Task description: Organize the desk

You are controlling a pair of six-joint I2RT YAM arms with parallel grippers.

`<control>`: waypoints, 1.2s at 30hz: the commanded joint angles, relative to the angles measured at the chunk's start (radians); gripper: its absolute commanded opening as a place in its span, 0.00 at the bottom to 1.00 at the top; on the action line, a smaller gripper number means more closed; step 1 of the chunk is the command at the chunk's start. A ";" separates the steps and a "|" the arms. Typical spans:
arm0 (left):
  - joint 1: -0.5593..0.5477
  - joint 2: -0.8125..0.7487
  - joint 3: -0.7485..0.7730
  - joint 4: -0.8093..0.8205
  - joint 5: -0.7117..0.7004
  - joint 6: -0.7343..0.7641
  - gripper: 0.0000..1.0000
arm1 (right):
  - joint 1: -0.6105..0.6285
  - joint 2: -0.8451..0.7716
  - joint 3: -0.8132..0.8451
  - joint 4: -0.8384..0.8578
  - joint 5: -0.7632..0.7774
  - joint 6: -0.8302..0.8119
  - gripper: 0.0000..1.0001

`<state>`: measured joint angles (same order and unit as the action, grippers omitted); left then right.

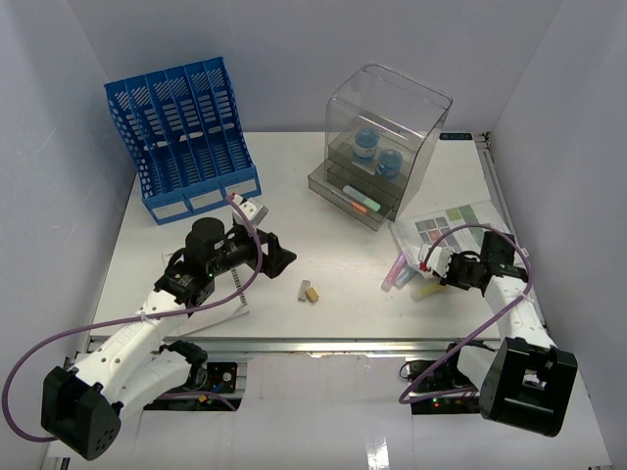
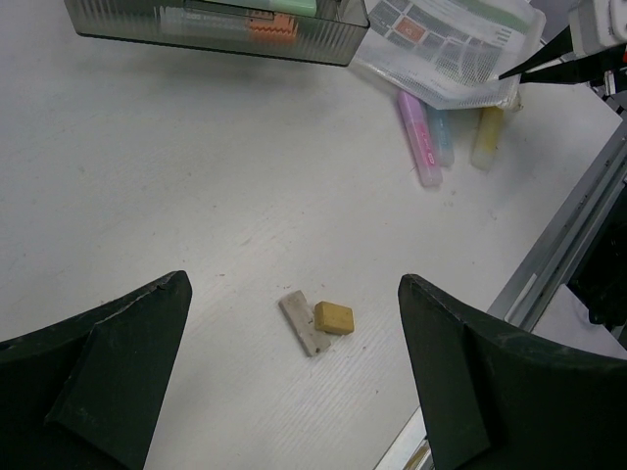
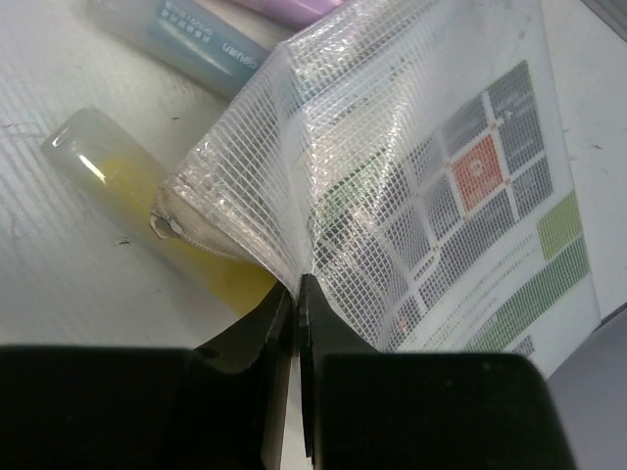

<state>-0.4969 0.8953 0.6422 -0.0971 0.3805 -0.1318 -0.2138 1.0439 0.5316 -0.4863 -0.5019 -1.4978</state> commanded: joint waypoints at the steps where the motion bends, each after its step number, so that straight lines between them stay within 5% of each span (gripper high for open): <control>1: 0.000 -0.002 0.006 0.017 0.029 -0.002 0.98 | -0.001 0.031 -0.032 -0.073 -0.023 -0.116 0.09; 9: 0.000 0.003 0.004 0.022 0.039 -0.005 0.98 | 0.037 0.077 -0.070 -0.083 -0.031 -0.134 0.10; 20: 0.001 0.016 0.004 0.023 0.052 -0.005 0.98 | 0.065 0.003 0.000 -0.178 -0.104 -0.139 0.47; 23: 0.000 0.016 0.004 0.023 0.054 -0.003 0.98 | 0.077 -0.025 0.028 -0.206 -0.138 -0.120 0.65; 32: 0.001 0.017 0.002 0.023 0.054 -0.003 0.98 | 0.085 -0.090 0.132 -0.331 -0.228 -0.003 0.68; 36: 0.000 0.018 0.003 0.026 0.059 -0.005 0.98 | 0.087 -0.085 0.154 -0.480 -0.221 -0.101 0.70</control>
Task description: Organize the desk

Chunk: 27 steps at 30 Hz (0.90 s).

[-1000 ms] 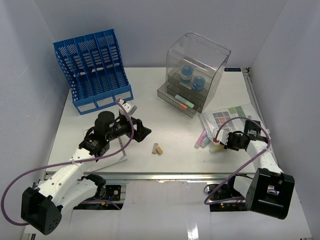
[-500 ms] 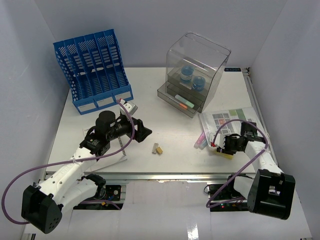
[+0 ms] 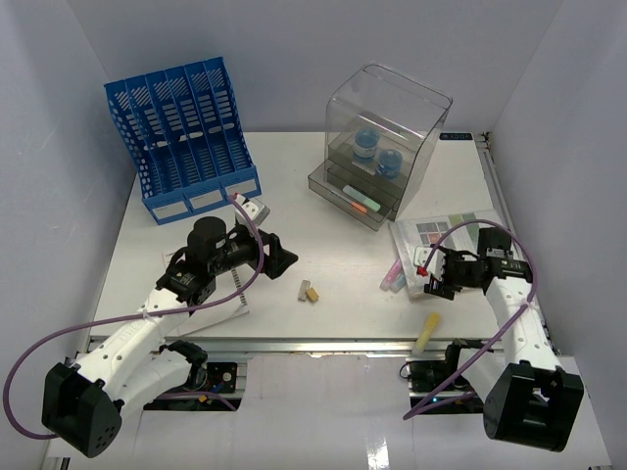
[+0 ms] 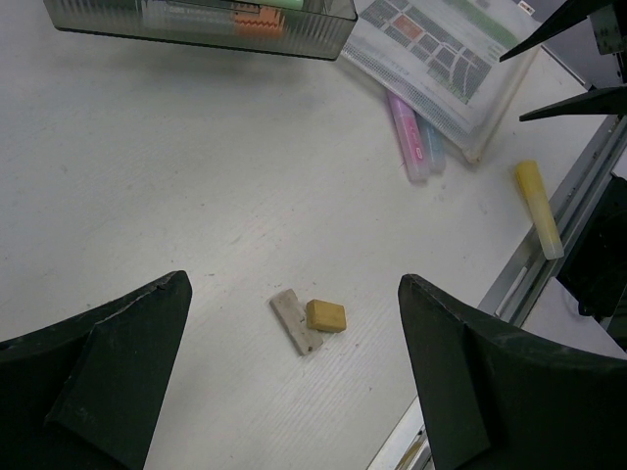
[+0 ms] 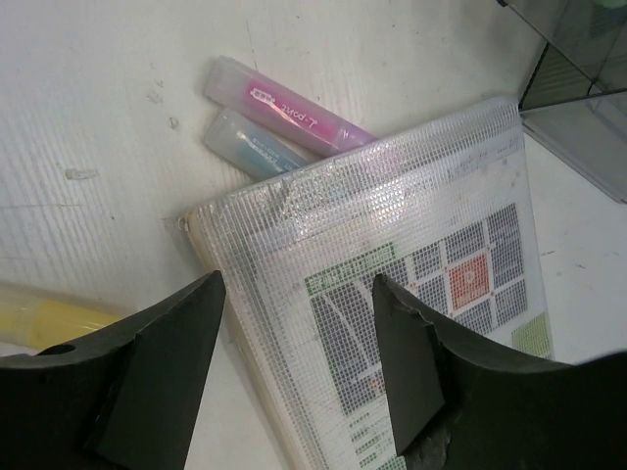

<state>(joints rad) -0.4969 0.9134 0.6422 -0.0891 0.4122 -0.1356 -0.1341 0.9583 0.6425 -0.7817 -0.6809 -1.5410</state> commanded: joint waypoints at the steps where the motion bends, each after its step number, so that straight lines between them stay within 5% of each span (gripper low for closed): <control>1: 0.000 0.001 0.004 0.017 0.028 -0.001 0.98 | 0.008 0.011 0.043 -0.235 -0.034 -0.151 0.71; 10: 0.001 -0.001 0.001 0.018 0.025 -0.002 0.98 | 0.008 0.019 -0.037 -0.525 0.128 -0.818 0.82; 16: 0.001 0.005 0.002 0.019 0.030 -0.003 0.98 | 0.067 0.086 -0.045 -0.510 0.195 -0.874 0.79; 27: 0.001 0.014 0.001 0.019 0.027 -0.003 0.98 | 0.267 0.091 -0.161 -0.265 0.300 -0.728 0.76</control>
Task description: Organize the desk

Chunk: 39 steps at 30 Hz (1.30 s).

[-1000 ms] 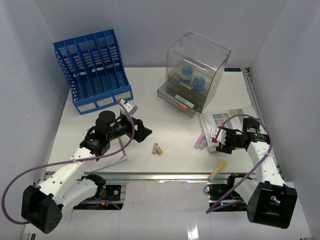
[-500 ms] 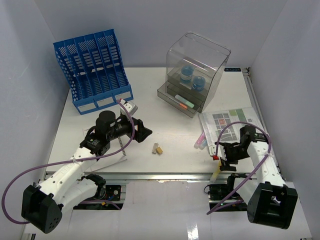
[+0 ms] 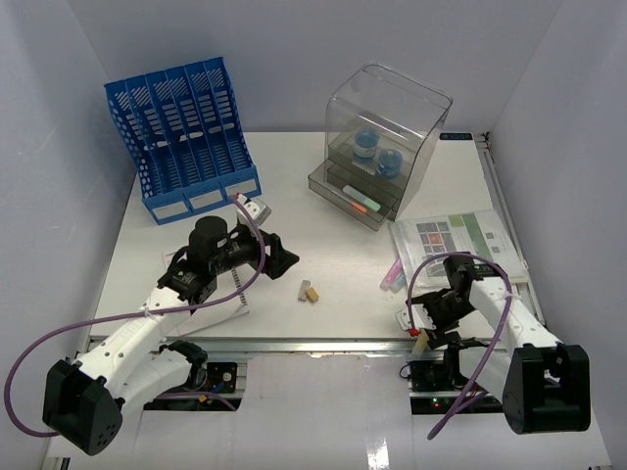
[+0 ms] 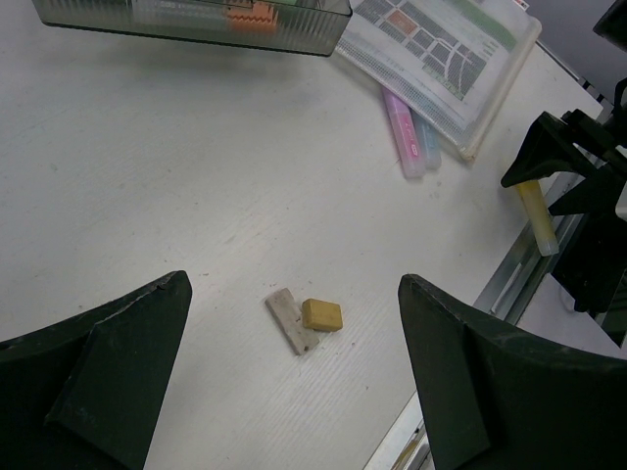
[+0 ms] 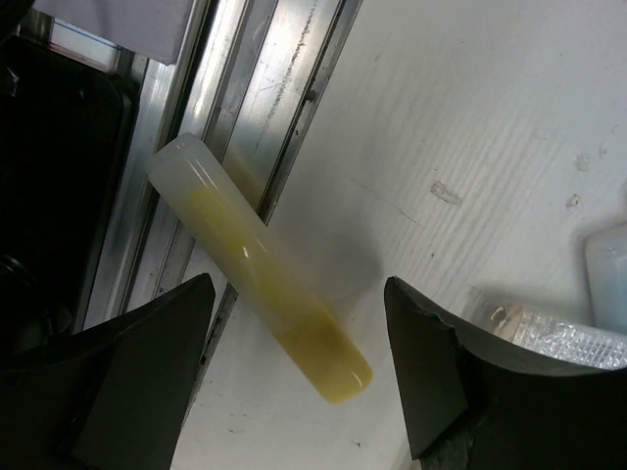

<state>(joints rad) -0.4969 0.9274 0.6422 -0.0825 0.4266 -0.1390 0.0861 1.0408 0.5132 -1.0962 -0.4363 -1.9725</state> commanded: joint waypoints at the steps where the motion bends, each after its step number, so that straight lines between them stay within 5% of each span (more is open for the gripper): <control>1: 0.001 0.001 0.001 0.012 0.013 0.001 0.98 | 0.054 0.013 -0.039 0.060 0.064 -0.289 0.75; 10: 0.001 0.005 0.000 0.011 0.011 0.001 0.98 | 0.077 0.003 -0.080 0.156 0.066 -0.228 0.60; 14: 0.000 0.007 0.001 0.012 0.011 0.001 0.98 | 0.078 0.007 -0.062 0.159 0.037 -0.197 0.41; 25: 0.001 0.008 0.000 0.010 0.012 0.001 0.98 | 0.078 0.032 -0.028 0.205 -0.069 -0.053 0.10; 34: 0.000 0.011 0.002 0.012 0.015 0.001 0.98 | 0.078 0.078 0.134 0.211 -0.278 0.175 0.08; 39: 0.000 0.016 0.001 0.012 0.022 0.001 0.98 | 0.086 0.099 0.222 0.370 -0.336 0.530 0.08</control>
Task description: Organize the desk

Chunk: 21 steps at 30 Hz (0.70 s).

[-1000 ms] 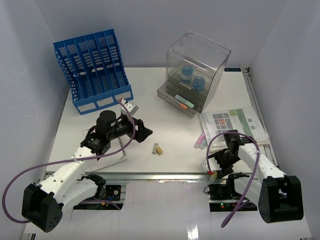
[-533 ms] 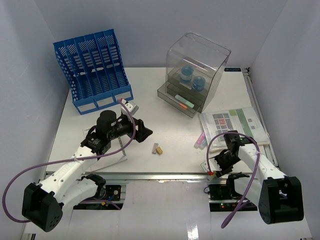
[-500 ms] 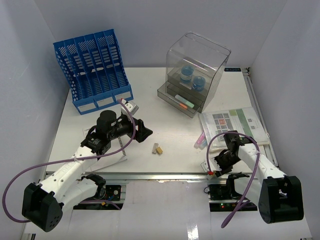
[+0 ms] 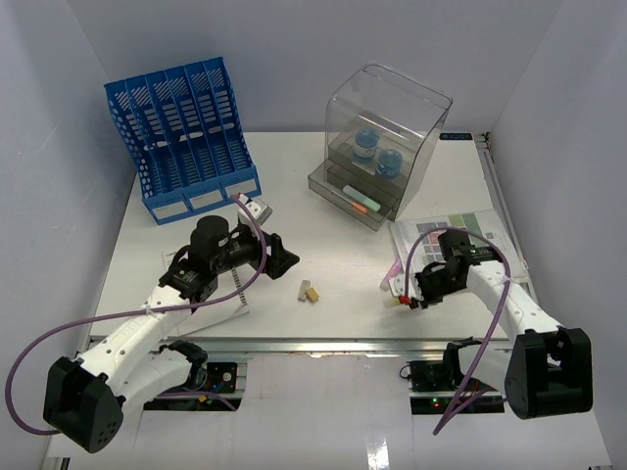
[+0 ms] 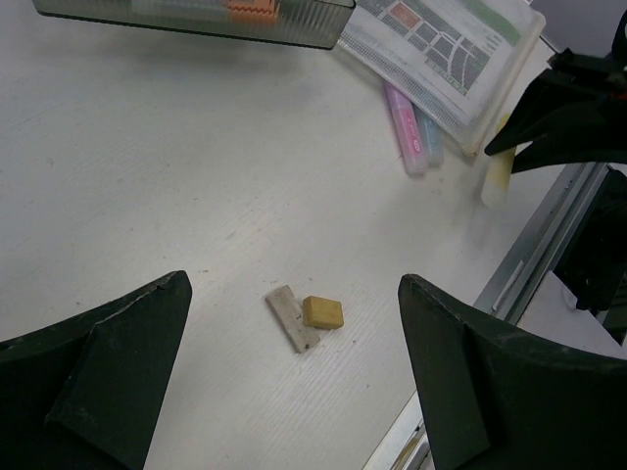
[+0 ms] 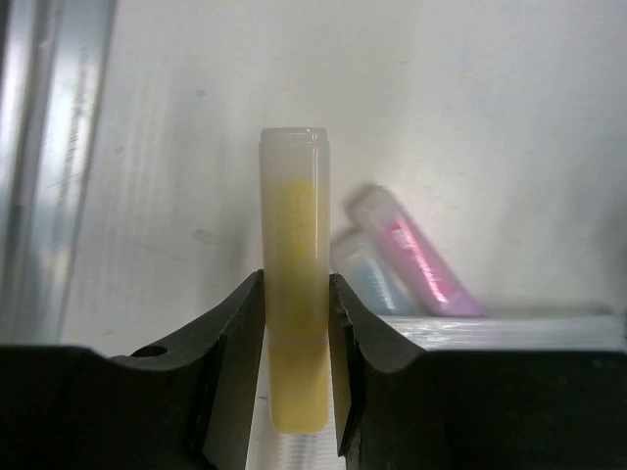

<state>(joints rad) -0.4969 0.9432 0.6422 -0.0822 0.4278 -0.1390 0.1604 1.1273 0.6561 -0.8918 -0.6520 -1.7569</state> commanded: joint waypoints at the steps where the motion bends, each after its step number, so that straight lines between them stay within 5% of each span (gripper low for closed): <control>1: 0.000 0.002 0.001 0.012 0.022 0.001 0.98 | 0.015 0.014 0.094 0.217 -0.117 0.417 0.08; 6: 0.001 0.013 -0.001 0.019 0.046 -0.001 0.98 | 0.042 0.036 0.199 0.558 -0.028 0.891 0.08; 11: 0.001 0.027 -0.003 0.031 0.090 -0.001 0.98 | 0.133 0.140 0.343 0.760 0.159 1.194 0.08; 21: -0.002 0.058 -0.019 0.115 0.173 -0.080 0.98 | 0.272 0.471 0.588 0.867 0.506 1.335 0.09</control>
<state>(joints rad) -0.4969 0.9943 0.6360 -0.0421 0.5422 -0.1645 0.4084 1.5117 1.1773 -0.1084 -0.3142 -0.5231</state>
